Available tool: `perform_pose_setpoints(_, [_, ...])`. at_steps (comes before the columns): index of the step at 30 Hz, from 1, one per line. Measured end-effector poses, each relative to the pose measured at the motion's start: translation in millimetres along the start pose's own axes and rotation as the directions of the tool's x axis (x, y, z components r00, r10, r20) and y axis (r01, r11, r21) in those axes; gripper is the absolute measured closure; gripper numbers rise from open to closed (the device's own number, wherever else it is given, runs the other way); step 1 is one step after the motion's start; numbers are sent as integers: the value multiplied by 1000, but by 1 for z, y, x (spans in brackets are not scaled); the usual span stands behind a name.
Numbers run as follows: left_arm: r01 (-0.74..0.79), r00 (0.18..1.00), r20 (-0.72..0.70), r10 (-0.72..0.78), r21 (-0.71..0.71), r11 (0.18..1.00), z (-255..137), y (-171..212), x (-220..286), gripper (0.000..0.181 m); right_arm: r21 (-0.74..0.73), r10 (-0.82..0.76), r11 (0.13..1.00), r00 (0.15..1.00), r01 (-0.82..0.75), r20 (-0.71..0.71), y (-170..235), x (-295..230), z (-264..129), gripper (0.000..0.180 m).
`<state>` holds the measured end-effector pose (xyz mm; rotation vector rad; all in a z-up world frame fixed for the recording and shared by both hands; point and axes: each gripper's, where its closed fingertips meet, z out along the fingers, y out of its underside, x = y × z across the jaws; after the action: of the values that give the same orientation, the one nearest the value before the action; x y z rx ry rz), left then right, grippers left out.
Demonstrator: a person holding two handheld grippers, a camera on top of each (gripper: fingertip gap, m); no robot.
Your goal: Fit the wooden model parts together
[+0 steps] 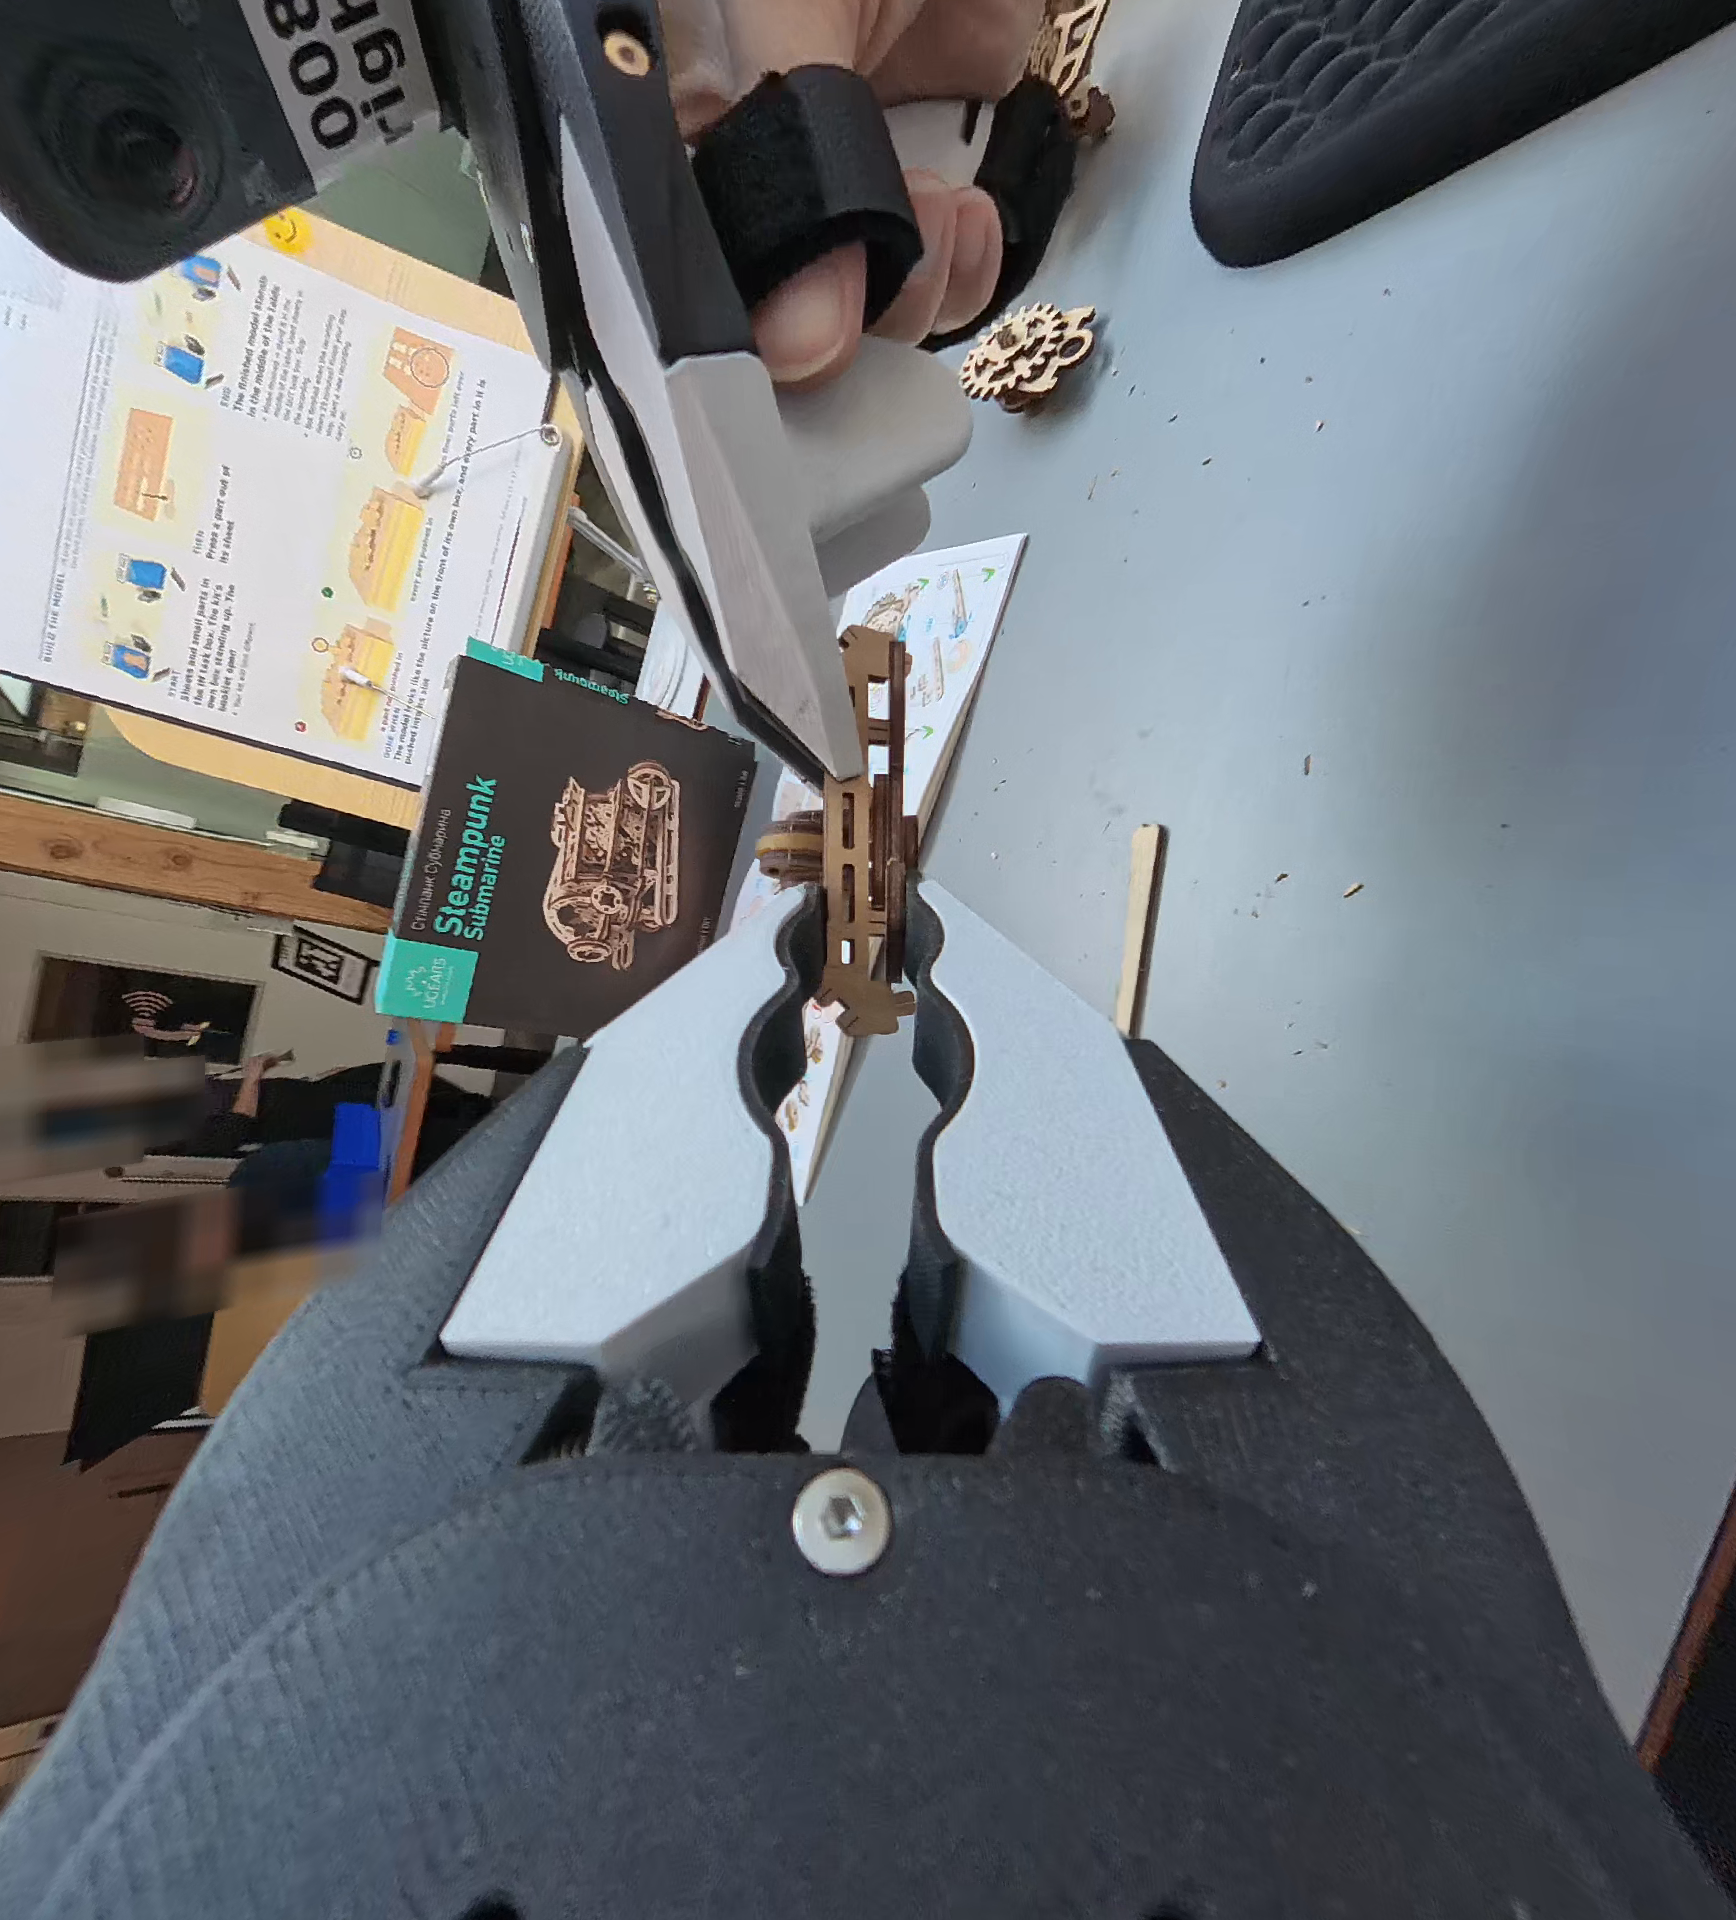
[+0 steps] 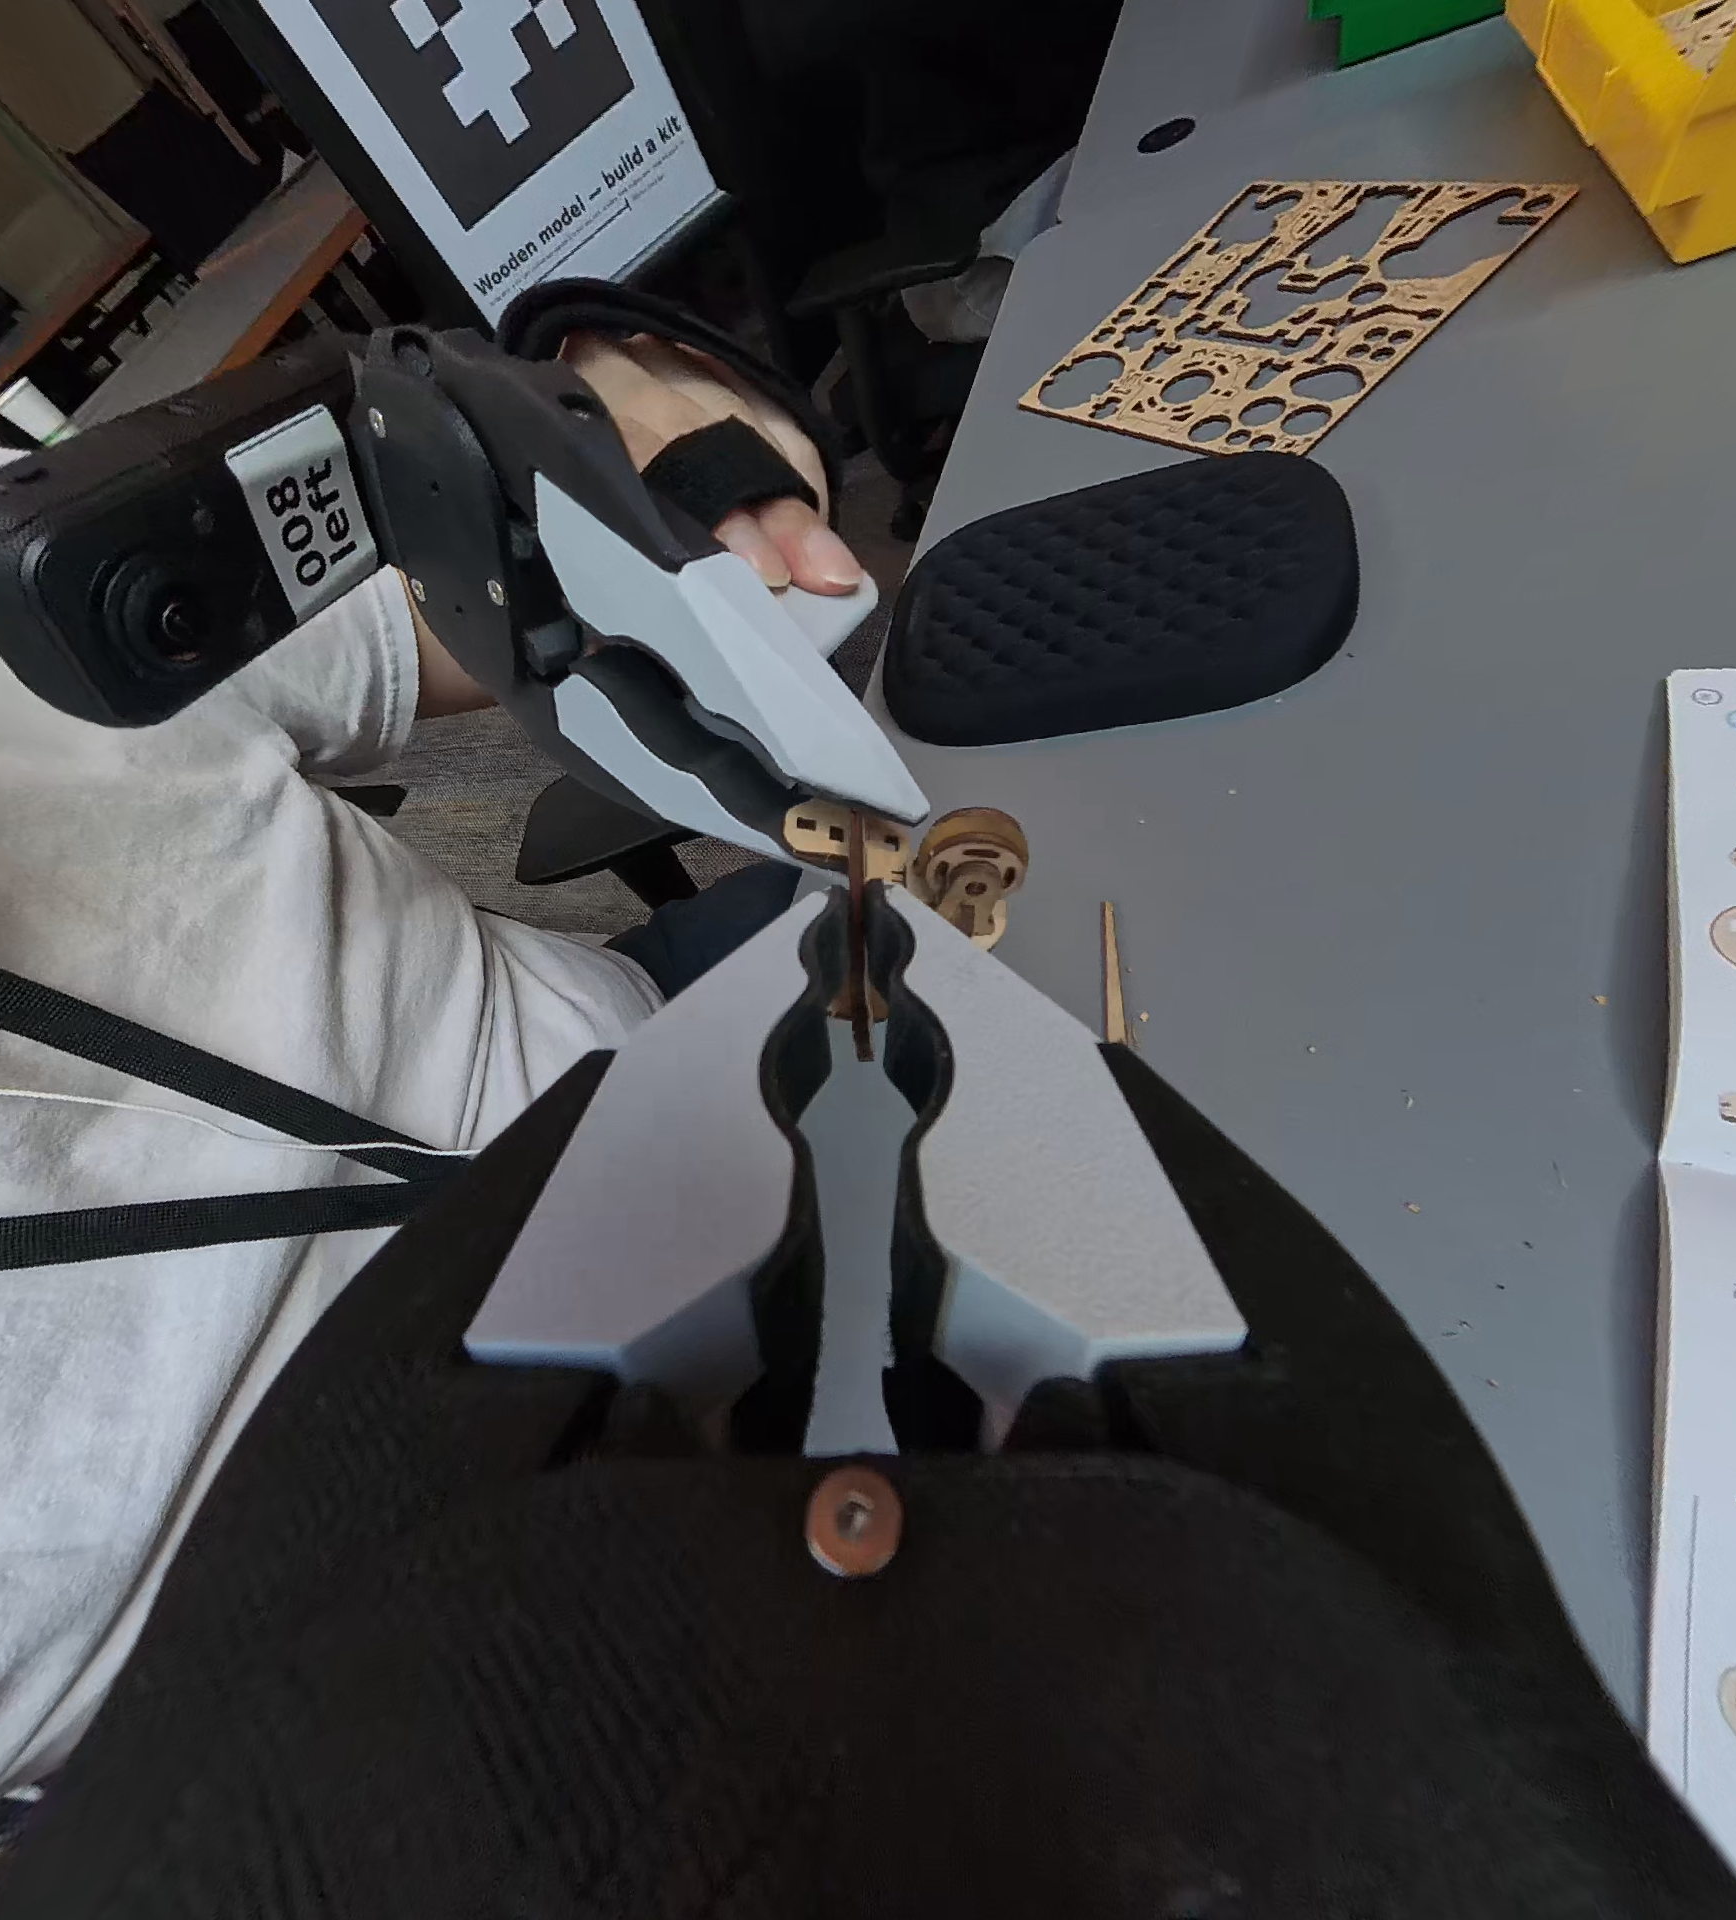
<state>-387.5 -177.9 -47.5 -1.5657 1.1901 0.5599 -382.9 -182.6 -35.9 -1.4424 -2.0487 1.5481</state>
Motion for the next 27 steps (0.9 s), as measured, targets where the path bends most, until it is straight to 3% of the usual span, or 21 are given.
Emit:
perform_pose_setpoints(8, [-65,996,52,66,-9,998,1,1,-3,168,41,170,984,983,-173,70,-1,4,0,178])
perform_pose_setpoints(16, [-77,995,64,77,-6,997,-1,0,-6,167,56,234,969,965,-242,115,-3,3,-1,179])
perform_pose_setpoints(27, [-78,996,49,79,-19,997,-3,-1,-7,168,55,130,990,990,-133,55,-6,1,-2,178])
